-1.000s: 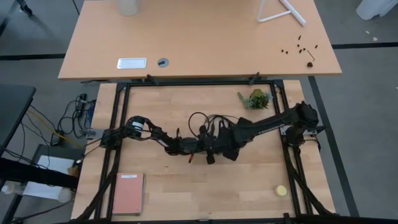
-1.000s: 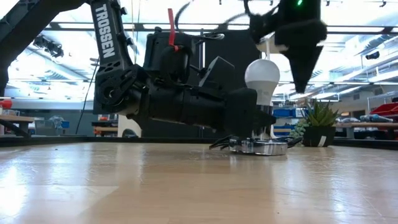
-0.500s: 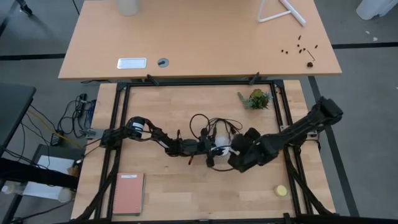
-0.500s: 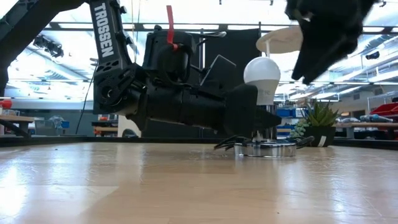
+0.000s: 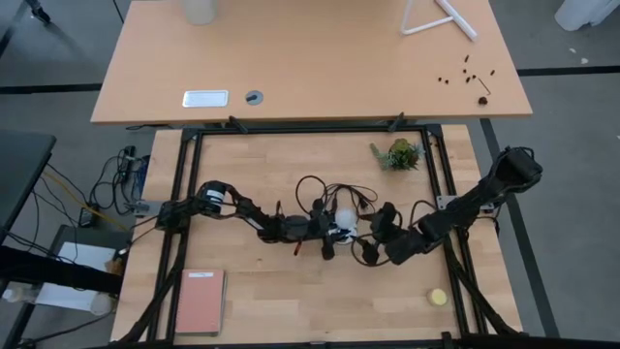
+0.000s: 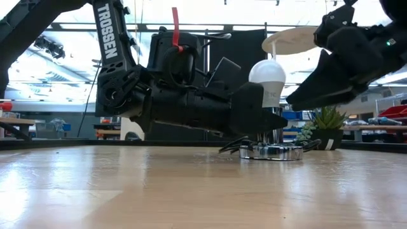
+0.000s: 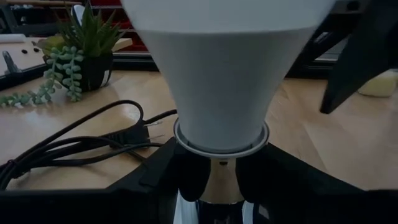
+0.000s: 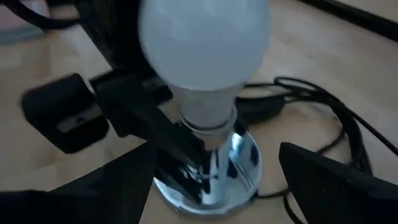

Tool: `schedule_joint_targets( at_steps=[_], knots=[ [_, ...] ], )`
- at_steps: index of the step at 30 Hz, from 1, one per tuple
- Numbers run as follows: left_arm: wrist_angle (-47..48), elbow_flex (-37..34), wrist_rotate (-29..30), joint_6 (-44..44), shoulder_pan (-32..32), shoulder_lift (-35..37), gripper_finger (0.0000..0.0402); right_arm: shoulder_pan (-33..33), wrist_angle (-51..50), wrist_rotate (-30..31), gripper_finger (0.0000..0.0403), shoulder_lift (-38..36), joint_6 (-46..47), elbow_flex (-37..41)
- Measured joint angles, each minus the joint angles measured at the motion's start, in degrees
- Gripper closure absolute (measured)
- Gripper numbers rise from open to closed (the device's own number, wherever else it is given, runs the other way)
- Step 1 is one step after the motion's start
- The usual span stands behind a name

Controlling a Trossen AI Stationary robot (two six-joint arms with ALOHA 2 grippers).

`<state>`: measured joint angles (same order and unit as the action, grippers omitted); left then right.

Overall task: Screw lightbulb
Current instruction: Remove the lightbulb from the silver lamp

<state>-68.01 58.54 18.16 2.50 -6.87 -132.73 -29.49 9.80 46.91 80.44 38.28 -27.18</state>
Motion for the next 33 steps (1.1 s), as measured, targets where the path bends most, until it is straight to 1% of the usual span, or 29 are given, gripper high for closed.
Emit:
schedule_joint_targets(
  at_steps=[4, 10, 18, 21, 23, 26, 29, 31, 33],
  knots=[
    [0.04, 0.0, 0.36, 0.44, -0.01, 0.0, 0.0218, 0.78, 6.62, 0.03, 0.0055, 0.0, -4.85, 2.62],
    [0.25, 0.0, 0.74, 0.58, 0.02, 0.02, 0.0218, 2.98, 12.93, -0.85, 0.0055, 0.0, -12.71, 3.44],
    [0.34, 0.01, 1.05, 0.87, -0.05, 0.02, 0.0218, 8.4, 17.02, -6.38, 0.0055, 0.01, -19.72, 3.44],
    [0.31, 0.0, 1.13, 0.92, -0.05, 0.02, 0.0218, 9.33, 15.38, -7.07, 0.0055, 0.0, -20.76, 3.41],
    [0.33, 0.0, 1.28, 0.94, -0.05, 0.02, 0.0218, 9.26, 12.11, -6.13, 0.0055, 0.0, -19.71, 3.35],
    [0.4, 0.02, 1.56, 0.92, 0.0, 0.02, 0.0218, 8.44, 6.65, -3.29, 0.0055, -0.24, -13.12, 3.04],
    [0.37, 0.02, 1.61, 0.9, 0.02, 0.02, 0.0218, 6.92, -0.54, 3.31, 0.0055, -0.86, -3.73, 3.08],
    [0.42, -0.02, 1.72, 0.71, 0.02, 0.02, 0.0218, 5.93, -4.23, 6.21, 0.0055, -0.87, -0.61, 3.94],
    [0.44, -0.02, 1.62, 0.76, 0.02, 0.02, 0.0218, 4.58, -0.54, 5.34, 0.0055, -1.33, -0.34, 3.39]
  ],
)
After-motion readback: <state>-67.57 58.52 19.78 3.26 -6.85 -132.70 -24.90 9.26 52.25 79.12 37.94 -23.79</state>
